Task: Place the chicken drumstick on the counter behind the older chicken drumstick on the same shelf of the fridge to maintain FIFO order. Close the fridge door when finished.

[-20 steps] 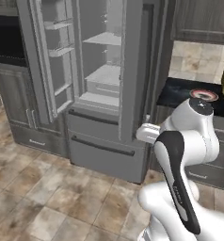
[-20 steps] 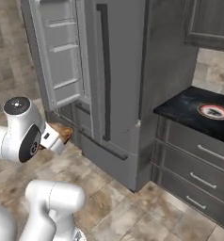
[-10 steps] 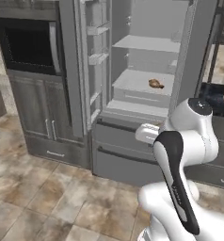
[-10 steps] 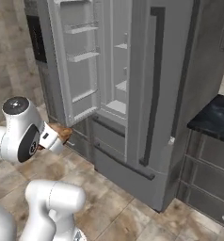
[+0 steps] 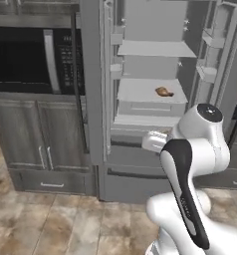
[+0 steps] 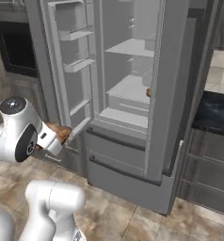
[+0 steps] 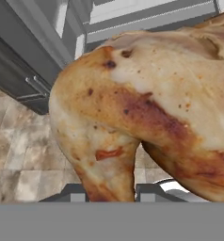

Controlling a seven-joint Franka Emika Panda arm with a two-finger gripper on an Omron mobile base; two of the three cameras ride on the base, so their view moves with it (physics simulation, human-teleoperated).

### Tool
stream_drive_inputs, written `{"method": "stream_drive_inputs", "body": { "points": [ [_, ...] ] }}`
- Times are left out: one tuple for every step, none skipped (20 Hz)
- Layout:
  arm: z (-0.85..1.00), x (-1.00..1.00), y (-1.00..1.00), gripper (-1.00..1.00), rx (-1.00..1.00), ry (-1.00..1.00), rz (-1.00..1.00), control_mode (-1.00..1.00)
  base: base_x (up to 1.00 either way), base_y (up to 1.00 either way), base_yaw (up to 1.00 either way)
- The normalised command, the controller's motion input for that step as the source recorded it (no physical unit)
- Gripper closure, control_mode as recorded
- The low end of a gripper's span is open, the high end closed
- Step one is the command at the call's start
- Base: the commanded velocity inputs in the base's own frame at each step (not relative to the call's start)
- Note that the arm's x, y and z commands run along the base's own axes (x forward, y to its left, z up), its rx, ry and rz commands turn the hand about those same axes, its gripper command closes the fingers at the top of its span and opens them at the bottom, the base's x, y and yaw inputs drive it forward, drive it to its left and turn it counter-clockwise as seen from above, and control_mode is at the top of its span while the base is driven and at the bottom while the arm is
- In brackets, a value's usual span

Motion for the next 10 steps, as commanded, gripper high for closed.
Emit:
{"method": "stream_drive_inputs", "body": {
  "points": [
    [0.0, 0.0, 0.0, 1.0, 0.0, 0.0, 0.0, 1.0, 0.66, 0.28, -0.35],
    [0.0, 0.0, 0.0, 1.0, 0.0, 0.0, 0.0, 1.0, 0.71, 0.24, -0.32],
    [0.0, 0.0, 0.0, 1.0, 0.0, 0.0, 0.0, 1.0, 0.71, 0.13, -0.29],
    [0.0, 0.0, 0.0, 1.0, 0.0, 0.0, 0.0, 1.0, 0.65, 0.0, -0.22],
    [0.0, 0.0, 0.0, 1.0, 0.0, 0.0, 0.0, 1.0, 0.19, -0.45, -0.12],
    [0.0, 0.0, 0.0, 1.0, 0.0, 0.0, 0.0, 1.0, 0.24, -0.43, -0.07],
    [0.0, 0.0, 0.0, 1.0, 0.0, 0.0, 0.0, 1.0, 0.09, -0.51, -0.06],
    [0.0, 0.0, 0.0, 1.0, 0.0, 0.0, 0.0, 1.0, 0.24, -0.35, -0.05],
    [0.0, 0.0, 0.0, 1.0, 0.0, 0.0, 0.0, 1.0, 0.44, -0.09, -0.07],
    [0.0, 0.0, 0.0, 1.0, 0.0, 0.0, 0.0, 1.0, 0.61, 0.0, -0.13]
  ]
}}
